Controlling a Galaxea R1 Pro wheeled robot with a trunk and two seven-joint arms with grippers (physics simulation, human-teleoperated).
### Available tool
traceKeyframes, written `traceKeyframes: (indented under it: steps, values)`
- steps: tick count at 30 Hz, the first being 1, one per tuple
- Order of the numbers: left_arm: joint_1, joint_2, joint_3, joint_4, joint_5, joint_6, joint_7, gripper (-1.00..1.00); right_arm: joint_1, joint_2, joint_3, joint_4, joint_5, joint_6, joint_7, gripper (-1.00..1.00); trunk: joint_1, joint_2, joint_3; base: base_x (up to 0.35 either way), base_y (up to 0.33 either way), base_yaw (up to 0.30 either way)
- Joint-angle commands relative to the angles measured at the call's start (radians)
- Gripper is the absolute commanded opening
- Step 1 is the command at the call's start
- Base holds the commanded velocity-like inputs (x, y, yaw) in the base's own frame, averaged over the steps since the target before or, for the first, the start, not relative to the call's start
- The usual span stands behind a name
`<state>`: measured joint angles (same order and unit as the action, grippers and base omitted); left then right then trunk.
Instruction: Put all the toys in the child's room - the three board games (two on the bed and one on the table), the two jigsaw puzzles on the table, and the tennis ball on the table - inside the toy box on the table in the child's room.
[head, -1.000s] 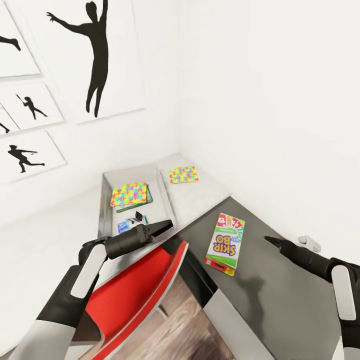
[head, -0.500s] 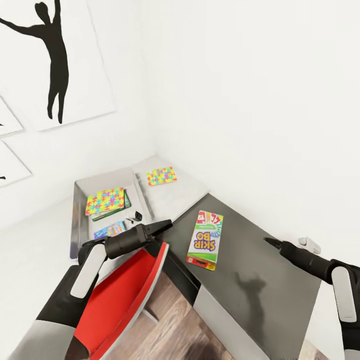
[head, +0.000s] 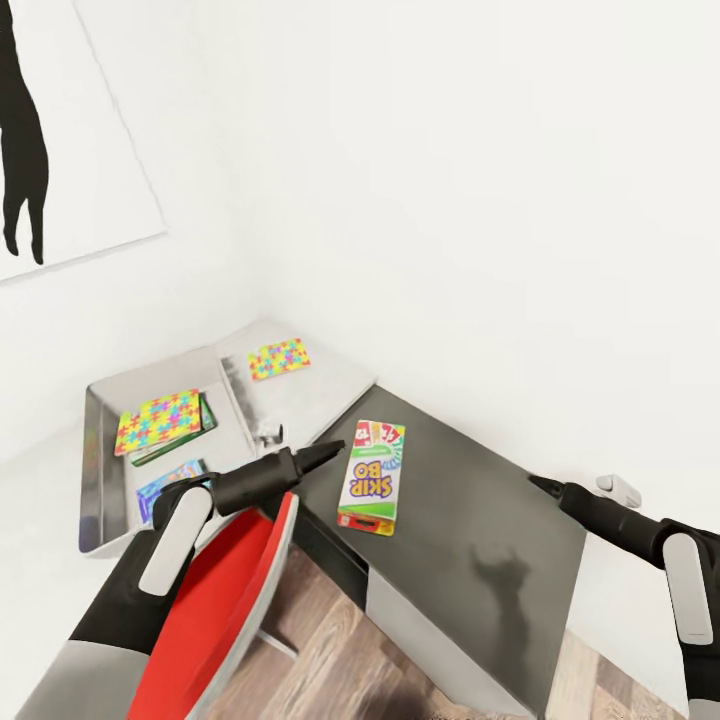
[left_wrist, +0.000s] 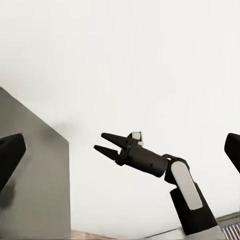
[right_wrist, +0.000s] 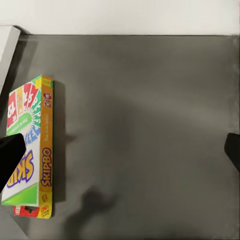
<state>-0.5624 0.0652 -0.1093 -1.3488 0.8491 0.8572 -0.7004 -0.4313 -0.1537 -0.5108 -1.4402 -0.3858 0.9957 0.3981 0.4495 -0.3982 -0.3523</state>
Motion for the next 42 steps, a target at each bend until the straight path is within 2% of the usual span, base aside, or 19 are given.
traceKeyframes:
  steps: [1, 2, 5, 6, 8, 9, 13, 26, 31, 35, 42]
  values:
    - [-0.001, 0.001, 0.002, -0.010, 0.002, 0.006, 0.059, 1.00, -0.001, 0.000, -0.002, 0.000, 0.009, 0.004, 0.010, 1.00, 0.001, -0.002, -0.001, 0.000, 0.000, -0.280]
    - [-0.001, 0.001, 0.002, -0.010, 0.002, 0.006, 0.059, 1.00, -0.001, 0.000, -0.002, 0.000, 0.009, 0.004, 0.010, 1.00, 0.001, -0.002, -0.001, 0.000, 0.000, -0.280]
    - [-0.001, 0.000, 0.005, -0.053, 0.001, 0.010, 0.247, 1.00, -0.001, 0.000, -0.002, 0.000, 0.009, 0.004, 0.010, 1.00, 0.001, -0.002, 0.000, 0.000, 0.000, -0.280]
    - [-0.001, 0.000, 0.005, -0.053, 0.001, 0.010, 0.247, 1.00, -0.001, 0.000, -0.002, 0.000, 0.009, 0.004, 0.010, 1.00, 0.001, -0.002, 0.001, 0.000, 0.000, -0.280]
    - [-0.001, -0.001, 0.005, -0.074, 0.001, 0.016, 0.351, 1.00, -0.001, 0.000, -0.002, 0.000, 0.009, 0.004, 0.010, 1.00, 0.001, -0.002, 0.001, 0.000, 0.000, -0.280]
    - [-0.001, -0.001, 0.005, -0.074, 0.001, 0.016, 0.351, 1.00, -0.001, 0.000, -0.002, 0.000, 0.009, 0.004, 0.010, 1.00, 0.001, -0.002, 0.002, 0.000, 0.000, -0.280]
    - [-0.002, -0.002, 0.007, -0.095, 0.001, 0.024, 0.465, 1.00, -0.001, 0.000, -0.002, 0.000, 0.009, 0.004, 0.010, 1.00, 0.001, -0.002, 0.003, 0.000, 0.000, -0.280]
    - [-0.002, -0.002, 0.008, -0.095, -0.008, 0.026, 0.583, 1.00, -0.001, 0.000, -0.001, 0.000, 0.008, 0.004, 0.010, 1.00, 0.001, -0.002, 0.008, 0.000, 0.000, -0.280]
    - [-0.002, -0.002, 0.009, -0.086, -0.009, 0.025, 0.678, 1.00, -0.001, 0.000, -0.001, 0.000, 0.008, 0.004, 0.010, 1.00, 0.001, -0.002, 0.010, 0.000, 0.000, -0.272]
    - [-0.002, -0.002, 0.010, -0.082, -0.010, 0.025, 0.714, 1.00, -0.001, 0.000, -0.002, 0.000, 0.008, 0.004, 0.010, 1.00, 0.001, -0.002, 0.011, 0.000, 0.032, -0.191]
    - [-0.002, 0.001, 0.012, -0.077, -0.010, 0.026, 0.740, 1.00, 0.002, 0.001, -0.002, 0.000, 0.008, 0.004, 0.010, 1.00, 0.001, -0.002, 0.012, 0.000, 0.159, -0.083]
